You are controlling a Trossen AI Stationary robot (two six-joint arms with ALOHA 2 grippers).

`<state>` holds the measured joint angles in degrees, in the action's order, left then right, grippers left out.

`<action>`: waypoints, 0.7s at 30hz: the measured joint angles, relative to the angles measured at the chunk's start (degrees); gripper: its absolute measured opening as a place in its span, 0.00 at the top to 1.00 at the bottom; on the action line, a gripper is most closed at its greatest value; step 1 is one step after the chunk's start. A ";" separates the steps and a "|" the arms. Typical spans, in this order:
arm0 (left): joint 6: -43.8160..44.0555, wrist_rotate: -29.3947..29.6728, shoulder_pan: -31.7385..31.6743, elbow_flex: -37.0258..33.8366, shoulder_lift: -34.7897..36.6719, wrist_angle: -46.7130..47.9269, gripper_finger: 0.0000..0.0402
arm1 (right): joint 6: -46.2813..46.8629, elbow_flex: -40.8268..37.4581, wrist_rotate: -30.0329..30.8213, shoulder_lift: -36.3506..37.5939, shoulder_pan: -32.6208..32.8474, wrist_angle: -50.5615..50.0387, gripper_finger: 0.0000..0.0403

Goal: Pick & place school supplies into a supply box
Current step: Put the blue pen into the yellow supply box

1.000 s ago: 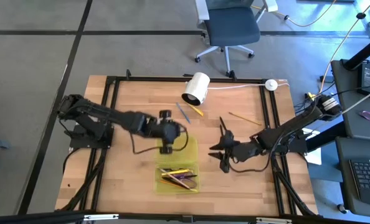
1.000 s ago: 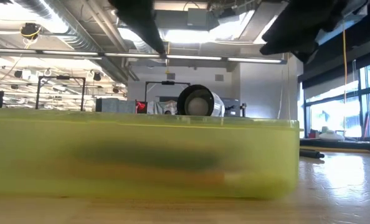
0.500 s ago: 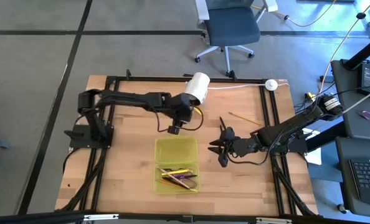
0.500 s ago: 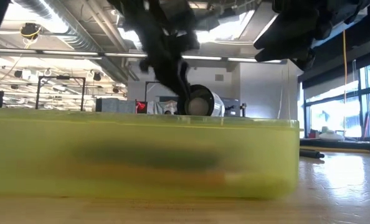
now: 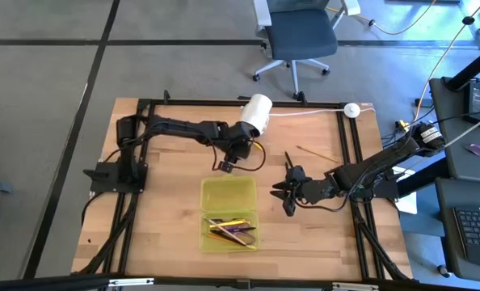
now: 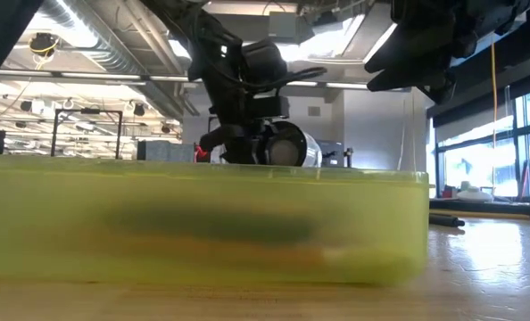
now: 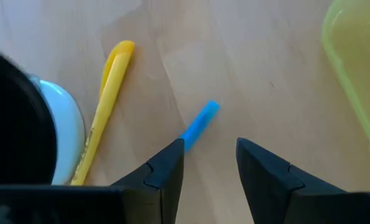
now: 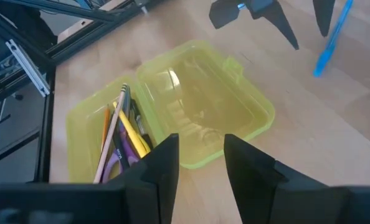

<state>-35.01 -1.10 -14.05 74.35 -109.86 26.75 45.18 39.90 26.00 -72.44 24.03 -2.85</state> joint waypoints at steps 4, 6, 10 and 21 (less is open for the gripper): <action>-0.10 -0.01 0.79 0.07 0.35 -0.16 0.65 | -0.19 0.00 0.00 0.02 0.00 -0.44 0.67; -0.29 -0.02 1.17 0.07 0.32 0.21 0.65 | -0.18 0.00 0.00 0.00 0.00 -0.79 0.67; -1.47 0.04 2.10 0.07 0.32 0.15 0.61 | 1.21 0.02 0.00 0.00 0.00 -1.89 0.67; 3.99 2.51 3.90 0.07 0.32 -0.17 0.40 | 1.27 0.02 -0.07 0.00 0.02 -1.95 0.67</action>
<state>-31.02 1.41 -10.15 74.41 -109.54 26.57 46.46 39.92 25.93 -72.44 24.05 -4.80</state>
